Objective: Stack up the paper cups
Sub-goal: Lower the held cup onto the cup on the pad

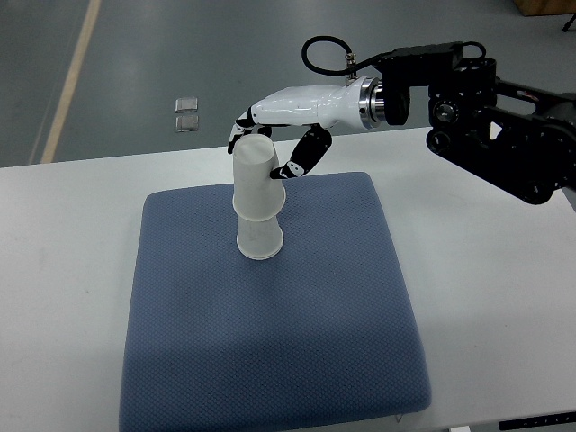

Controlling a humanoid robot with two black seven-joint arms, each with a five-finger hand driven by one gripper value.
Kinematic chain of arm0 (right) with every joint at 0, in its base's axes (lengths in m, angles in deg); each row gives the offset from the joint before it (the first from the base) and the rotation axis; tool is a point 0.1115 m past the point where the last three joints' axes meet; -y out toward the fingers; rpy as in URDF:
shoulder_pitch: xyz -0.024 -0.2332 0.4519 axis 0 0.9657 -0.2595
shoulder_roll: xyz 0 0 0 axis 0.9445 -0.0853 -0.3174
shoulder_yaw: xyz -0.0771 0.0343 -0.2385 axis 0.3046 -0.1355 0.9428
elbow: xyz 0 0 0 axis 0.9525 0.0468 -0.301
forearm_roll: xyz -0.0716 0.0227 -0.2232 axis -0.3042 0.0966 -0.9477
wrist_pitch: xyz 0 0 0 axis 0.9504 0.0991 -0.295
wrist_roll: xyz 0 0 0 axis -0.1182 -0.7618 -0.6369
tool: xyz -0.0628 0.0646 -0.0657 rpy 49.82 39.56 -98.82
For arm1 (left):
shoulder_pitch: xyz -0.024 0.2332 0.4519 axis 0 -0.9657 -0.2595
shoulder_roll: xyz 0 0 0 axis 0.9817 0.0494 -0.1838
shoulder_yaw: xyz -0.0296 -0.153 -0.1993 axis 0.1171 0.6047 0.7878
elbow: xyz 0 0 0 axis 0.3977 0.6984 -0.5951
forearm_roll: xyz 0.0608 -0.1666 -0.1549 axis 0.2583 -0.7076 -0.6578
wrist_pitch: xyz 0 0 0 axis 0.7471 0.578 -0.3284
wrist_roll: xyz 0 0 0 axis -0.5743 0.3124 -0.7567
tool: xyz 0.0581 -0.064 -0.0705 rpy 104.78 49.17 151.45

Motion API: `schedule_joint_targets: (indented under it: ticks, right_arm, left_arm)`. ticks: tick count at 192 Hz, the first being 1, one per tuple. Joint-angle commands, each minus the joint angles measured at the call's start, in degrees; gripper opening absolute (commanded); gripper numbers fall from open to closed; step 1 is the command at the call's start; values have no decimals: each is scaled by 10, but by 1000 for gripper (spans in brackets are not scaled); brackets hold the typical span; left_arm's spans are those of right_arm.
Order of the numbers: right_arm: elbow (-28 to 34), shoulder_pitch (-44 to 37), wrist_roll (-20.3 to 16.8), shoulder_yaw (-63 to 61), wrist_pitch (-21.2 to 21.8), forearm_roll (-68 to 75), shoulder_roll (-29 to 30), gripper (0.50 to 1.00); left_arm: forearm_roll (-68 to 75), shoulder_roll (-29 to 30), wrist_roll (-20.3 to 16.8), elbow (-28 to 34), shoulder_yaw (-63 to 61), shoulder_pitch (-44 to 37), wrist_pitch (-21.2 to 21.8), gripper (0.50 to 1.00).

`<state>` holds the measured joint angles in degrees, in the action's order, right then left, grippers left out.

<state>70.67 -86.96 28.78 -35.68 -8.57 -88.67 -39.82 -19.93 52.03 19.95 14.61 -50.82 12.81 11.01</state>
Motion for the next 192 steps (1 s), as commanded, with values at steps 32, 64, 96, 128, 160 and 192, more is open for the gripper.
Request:
schedule_joint_targets:
  ticks: [32,64,96,128,160,192]
  right_arm:
    - [-33,0,-8,-2,-3,3,26,637]
    - [-41,0,-19,-2,-6,3,36,637]
    - [-45,0,-24,0,-6,2,42,637]
    - [-45,1,-24,2,-6,1,44,641]
    - [-45,6,-24,3,-6,-2,45,646]
    - [-49,11,-23,11,-12,-5,47,676]
  left_arm:
    - [0,0,0,-1,0,0,1,1000]
    - [0,0,0,0,0,0,0,1000]
    - [0,0,0,0,0,0,1,1000]
    - [0,0,0,-1,1,0,0,1000]
    - [0,0,0,0,1,0,0,1000]
    - [0,0,0,0,0,0,0,1000]
